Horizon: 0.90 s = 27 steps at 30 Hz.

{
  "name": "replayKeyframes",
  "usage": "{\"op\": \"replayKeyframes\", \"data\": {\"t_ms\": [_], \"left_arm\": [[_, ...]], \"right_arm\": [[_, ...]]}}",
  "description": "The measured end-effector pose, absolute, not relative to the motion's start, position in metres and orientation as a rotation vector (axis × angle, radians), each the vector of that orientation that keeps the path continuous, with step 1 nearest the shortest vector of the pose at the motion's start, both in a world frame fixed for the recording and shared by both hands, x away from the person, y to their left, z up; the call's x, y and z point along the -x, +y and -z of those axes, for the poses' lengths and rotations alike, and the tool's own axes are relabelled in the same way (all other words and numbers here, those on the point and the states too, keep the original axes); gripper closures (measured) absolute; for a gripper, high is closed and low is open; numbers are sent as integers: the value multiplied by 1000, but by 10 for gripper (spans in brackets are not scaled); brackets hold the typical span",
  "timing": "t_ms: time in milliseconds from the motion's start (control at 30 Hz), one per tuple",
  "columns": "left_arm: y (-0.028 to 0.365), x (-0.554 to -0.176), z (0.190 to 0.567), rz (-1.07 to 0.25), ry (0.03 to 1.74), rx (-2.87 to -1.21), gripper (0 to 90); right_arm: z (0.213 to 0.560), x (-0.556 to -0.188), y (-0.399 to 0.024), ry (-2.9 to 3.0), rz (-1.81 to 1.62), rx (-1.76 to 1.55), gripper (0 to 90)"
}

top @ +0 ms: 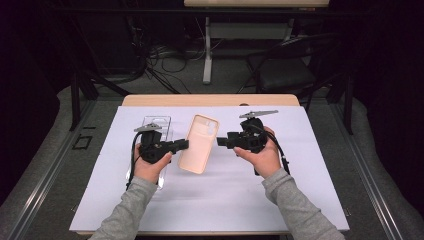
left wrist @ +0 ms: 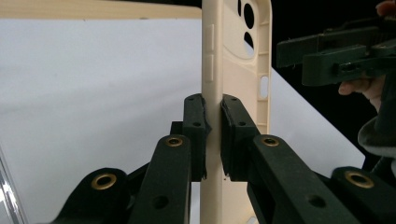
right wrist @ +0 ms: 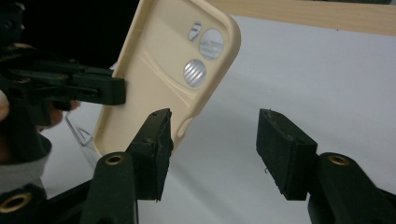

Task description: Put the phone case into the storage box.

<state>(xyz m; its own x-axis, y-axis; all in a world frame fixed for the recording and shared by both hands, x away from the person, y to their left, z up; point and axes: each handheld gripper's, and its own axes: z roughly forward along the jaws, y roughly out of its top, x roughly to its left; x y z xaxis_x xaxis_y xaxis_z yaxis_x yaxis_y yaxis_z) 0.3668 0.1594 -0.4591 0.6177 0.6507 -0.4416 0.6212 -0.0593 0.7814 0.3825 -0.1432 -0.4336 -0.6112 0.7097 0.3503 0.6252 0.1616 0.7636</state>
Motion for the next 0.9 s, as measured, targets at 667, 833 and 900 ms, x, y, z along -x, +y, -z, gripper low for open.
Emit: {"op": "replayKeyframes", "data": {"t_ms": [667, 833, 900], "left_arm": [[164, -360, 467, -83, 1035, -1647, 823], [163, -358, 467, -75, 1023, -1627, 823], [163, -356, 467, -82, 1019, -1619, 823]], "right_arm": [[438, -368, -151, 2228, -1580, -1364, 327], [439, -365, -155, 2206, -1646, -1384, 322], [440, -364, -156, 2203, -1689, -1400, 329]]}}
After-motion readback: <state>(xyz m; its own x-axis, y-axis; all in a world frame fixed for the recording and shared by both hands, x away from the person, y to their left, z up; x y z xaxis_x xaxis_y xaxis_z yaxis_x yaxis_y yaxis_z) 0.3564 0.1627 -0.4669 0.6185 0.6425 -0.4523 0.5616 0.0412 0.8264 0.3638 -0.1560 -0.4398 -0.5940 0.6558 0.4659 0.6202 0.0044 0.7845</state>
